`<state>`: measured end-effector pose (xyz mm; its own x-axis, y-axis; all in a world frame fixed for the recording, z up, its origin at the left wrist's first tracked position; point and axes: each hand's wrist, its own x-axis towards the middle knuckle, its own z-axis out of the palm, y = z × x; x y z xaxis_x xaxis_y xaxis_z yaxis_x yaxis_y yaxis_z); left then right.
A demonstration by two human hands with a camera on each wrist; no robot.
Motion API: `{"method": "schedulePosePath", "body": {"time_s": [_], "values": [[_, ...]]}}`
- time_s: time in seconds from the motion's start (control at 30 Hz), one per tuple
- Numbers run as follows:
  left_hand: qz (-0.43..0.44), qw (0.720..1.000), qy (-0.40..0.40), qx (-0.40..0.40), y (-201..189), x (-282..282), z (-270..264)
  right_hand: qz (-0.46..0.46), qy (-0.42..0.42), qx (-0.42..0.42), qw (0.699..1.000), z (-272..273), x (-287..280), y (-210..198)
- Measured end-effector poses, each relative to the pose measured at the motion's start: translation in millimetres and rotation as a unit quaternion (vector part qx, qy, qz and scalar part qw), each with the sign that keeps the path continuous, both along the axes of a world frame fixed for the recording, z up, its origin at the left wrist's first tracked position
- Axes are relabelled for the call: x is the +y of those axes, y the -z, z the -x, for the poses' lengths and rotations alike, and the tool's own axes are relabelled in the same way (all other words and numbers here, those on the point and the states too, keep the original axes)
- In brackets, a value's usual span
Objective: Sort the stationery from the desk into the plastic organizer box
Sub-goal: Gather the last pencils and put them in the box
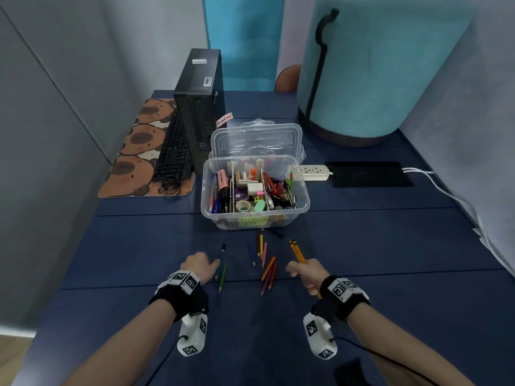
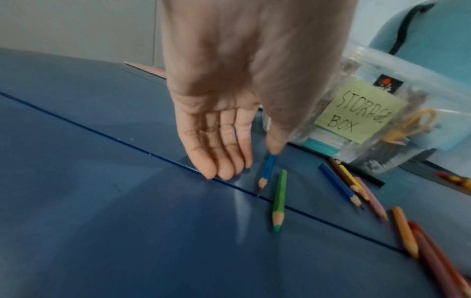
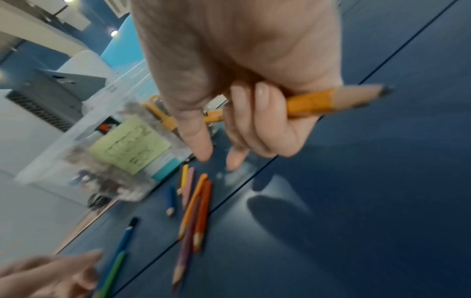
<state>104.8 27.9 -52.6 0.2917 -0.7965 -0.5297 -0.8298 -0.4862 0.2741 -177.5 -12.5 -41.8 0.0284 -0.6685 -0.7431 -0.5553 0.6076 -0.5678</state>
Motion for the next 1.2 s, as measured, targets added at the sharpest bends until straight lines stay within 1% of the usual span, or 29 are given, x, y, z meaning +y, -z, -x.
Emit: {"method": "schedulePosePath", "body": {"time_s": [0.03, 0.1, 0.23, 0.3, 0.6, 0.63, 0.7, 0.73, 0.77, 0.8, 0.83, 0.87, 0.9, 0.93, 0.97, 1.03, 1.2], "values": [[-0.021, 1.000, 0.016, -0.004, -0.5, 0.7, 0.6, -0.011, -0.030, 0.004, 0.999, -8.9, 2.4, -0.5], [-0.045, 0.998, 0.040, -0.020, -0.7, 2.5, 2.5, -0.001, -0.083, 0.045, 0.996, -27.4, 6.1, 0.9], [-0.041, 0.998, 0.048, -0.024, -1.8, 0.7, 11.4, 0.056, -0.152, 0.144, 0.976, -52.1, 8.2, 9.9], [-0.034, 0.998, 0.042, -0.027, -2.4, -5.3, 16.2, 0.071, -0.178, 0.173, 0.966, -57.1, 6.8, 10.8], [-0.066, 0.998, 0.018, -0.010, -4.5, -23.0, 23.6, 0.086, -0.199, 0.186, 0.958, -51.3, -7.0, 0.3], [-0.068, 0.998, 0.018, -0.006, -3.0, -23.4, 22.8, 0.083, -0.212, 0.190, 0.955, -49.9, -6.0, -5.5], [-0.068, 0.997, 0.021, 0.001, -1.2, -25.3, 20.9, 0.086, -0.263, 0.200, 0.940, -50.1, -6.1, -22.5], [-0.067, 0.997, 0.025, 0.002, 0.1, -25.5, 19.9, 0.088, -0.293, 0.192, 0.932, -52.1, -7.3, -37.2], [-0.064, 0.998, 0.027, 0.001, 1.7, -25.3, 19.1, 0.090, -0.315, 0.161, 0.931, -55.0, -10.6, -53.6], [-0.060, 0.998, 0.027, -0.003, 4.0, -25.3, 18.6, 0.092, -0.322, 0.112, 0.935, -58.9, -16.2, -73.8], [-0.056, 0.998, 0.025, -0.008, 5.3, -24.5, 18.1, 0.088, -0.297, 0.047, 0.950, -64.6, -24.2, -93.2], [-0.052, 0.998, 0.025, -0.012, 5.8, -23.8, 18.1, 0.078, -0.246, -0.023, 0.966, -71.4, -33.8, -110.9], [-0.048, 0.998, 0.027, -0.015, 6.3, -23.1, 18.4, 0.071, -0.188, -0.083, 0.976, -77.9, -46.1, -123.6], [-0.045, 0.998, 0.031, -0.016, 6.9, -23.2, 18.7, 0.067, -0.140, -0.130, 0.979, -85.1, -59.6, -133.0], [-0.046, 0.998, 0.035, -0.016, 6.7, -23.1, 18.1, 0.061, -0.110, -0.157, 0.980, -94.2, -72.9, -137.6], [-0.056, 0.998, 0.040, -0.014, 4.8, -22.2, 15.5, 0.034, -0.084, -0.189, 0.978, -115.7, -93.9, -139.8], [-0.065, 0.996, 0.051, -0.014, 6.8, -17.5, -4.6, -0.034, -0.044, -0.209, 0.976, -169.5, -120.7, -124.2]]}}
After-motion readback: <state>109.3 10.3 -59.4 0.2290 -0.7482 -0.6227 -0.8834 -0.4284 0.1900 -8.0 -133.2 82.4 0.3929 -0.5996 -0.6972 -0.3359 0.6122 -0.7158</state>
